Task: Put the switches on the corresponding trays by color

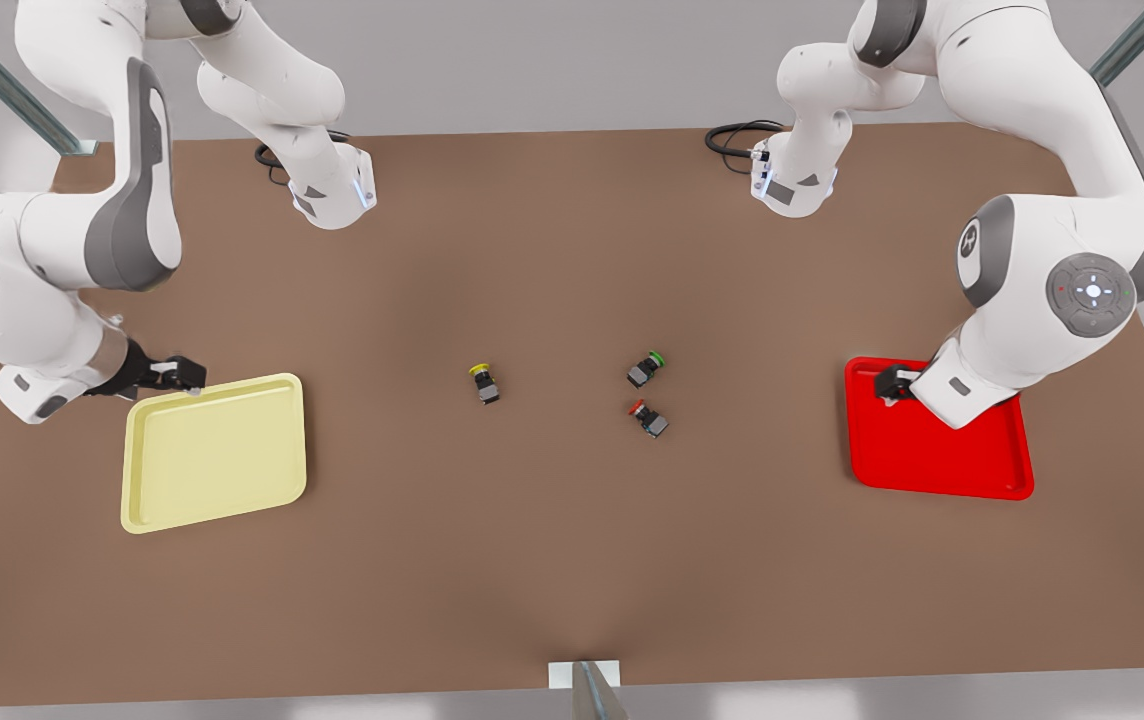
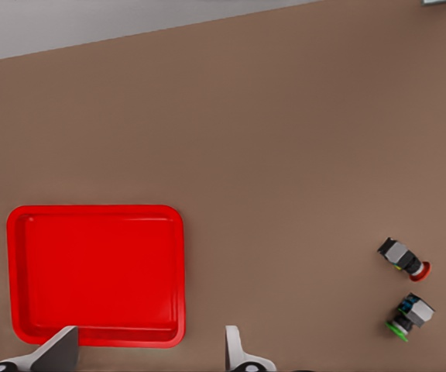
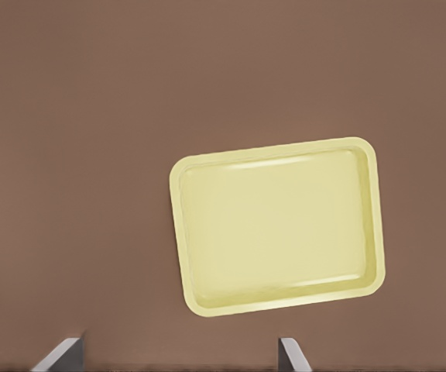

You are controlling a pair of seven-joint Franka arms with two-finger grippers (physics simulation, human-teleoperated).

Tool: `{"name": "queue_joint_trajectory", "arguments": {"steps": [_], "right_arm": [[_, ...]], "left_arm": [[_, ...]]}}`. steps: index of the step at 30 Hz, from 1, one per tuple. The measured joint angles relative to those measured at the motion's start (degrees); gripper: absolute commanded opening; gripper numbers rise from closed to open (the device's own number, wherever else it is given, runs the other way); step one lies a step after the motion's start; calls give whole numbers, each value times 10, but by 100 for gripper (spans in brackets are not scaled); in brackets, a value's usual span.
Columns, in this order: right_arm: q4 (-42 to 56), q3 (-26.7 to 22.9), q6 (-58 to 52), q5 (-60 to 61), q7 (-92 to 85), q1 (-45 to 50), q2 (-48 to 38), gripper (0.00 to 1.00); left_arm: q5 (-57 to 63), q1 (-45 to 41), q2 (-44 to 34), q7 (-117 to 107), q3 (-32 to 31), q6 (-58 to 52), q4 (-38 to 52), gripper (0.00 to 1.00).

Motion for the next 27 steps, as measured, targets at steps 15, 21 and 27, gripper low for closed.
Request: {"name": "queue_joint_trajectory", "arguments": {"steps": [15,21,27], "right_arm": [[-24,59,139,14,95,258,119,100],[-161,61,317,23,106,257,130,100],[-226,61,415,-8,153,287,155,100]], "left_arm": [[-101,-173,74,-669,-3,319,-228,100],[-130,-224,145,-712,-3,387,-205,100],[-134,-236,184,-713,-2,392,-210,100]]}}
